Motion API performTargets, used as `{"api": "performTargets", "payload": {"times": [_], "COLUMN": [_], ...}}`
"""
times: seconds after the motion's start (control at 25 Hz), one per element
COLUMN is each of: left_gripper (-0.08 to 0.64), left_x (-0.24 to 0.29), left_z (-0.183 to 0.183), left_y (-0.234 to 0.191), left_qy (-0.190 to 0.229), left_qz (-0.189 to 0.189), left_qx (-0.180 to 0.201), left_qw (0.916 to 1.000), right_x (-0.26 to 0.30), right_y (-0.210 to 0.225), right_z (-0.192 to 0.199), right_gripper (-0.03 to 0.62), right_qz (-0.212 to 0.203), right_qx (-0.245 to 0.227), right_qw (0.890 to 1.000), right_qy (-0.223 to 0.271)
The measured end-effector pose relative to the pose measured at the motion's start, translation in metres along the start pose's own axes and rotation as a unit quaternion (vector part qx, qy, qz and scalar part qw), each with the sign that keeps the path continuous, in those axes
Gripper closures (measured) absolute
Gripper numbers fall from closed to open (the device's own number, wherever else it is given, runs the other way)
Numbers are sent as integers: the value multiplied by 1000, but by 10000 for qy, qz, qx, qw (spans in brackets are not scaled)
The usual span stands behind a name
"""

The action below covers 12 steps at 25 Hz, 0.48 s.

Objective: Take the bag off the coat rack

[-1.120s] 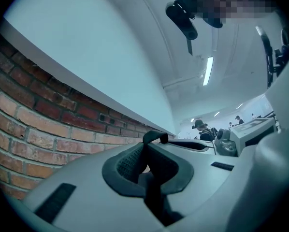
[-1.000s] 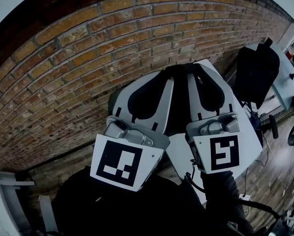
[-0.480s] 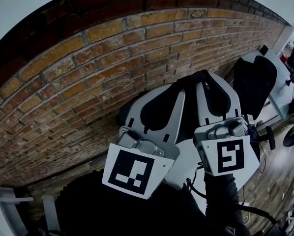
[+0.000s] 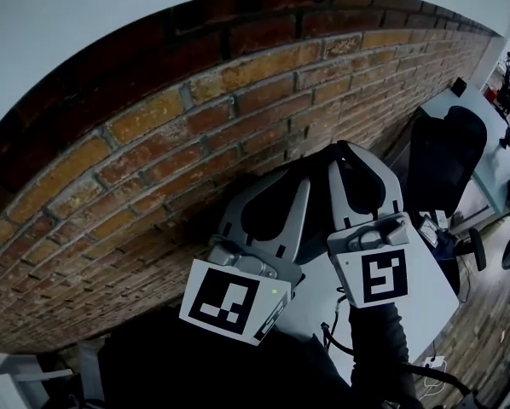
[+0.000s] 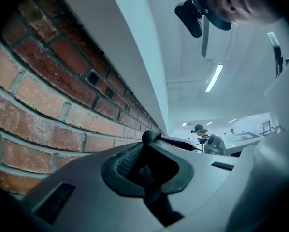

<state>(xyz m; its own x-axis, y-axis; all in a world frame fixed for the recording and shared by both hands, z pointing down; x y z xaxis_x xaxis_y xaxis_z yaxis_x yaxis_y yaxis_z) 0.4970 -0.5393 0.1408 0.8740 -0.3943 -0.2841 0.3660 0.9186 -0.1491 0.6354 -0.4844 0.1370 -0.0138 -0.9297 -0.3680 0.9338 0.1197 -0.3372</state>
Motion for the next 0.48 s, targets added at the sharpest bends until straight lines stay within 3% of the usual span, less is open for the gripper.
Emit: {"api": "performTargets", "payload": {"times": [0.12, 0.4, 0.48], "left_gripper": [531, 531, 525], "left_x": [15, 41, 44], "left_z": [5, 9, 9], "left_y": [-20, -47, -51], "left_qy": [-52, -135, -147], "left_qz": [-43, -221, -204], "left_qx": [180, 177, 161], "left_qw": [9998, 9995, 9996], "right_x": [19, 52, 58], "right_y": [4, 16, 17], "right_z": [14, 35, 37], "right_gripper": [551, 541, 490], "right_qz": [-35, -455, -618], "right_qx": [-21, 132, 161], "right_qw": [10000, 9988, 9979], "right_qy": [43, 116, 106]}}
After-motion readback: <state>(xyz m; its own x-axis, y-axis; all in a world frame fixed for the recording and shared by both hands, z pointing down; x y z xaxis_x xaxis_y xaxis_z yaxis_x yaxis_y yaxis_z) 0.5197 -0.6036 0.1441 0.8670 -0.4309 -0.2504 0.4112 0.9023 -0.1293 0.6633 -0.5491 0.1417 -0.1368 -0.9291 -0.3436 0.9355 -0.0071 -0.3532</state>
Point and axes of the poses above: the fingertips, and each gripper's own axes: x forward along the fingers, y to its right, z out of its underside, the point moved 10 cm from there along -x, backward along the fingers, and after that the axes turned 6 degrees about y, right-handed, at the moved point
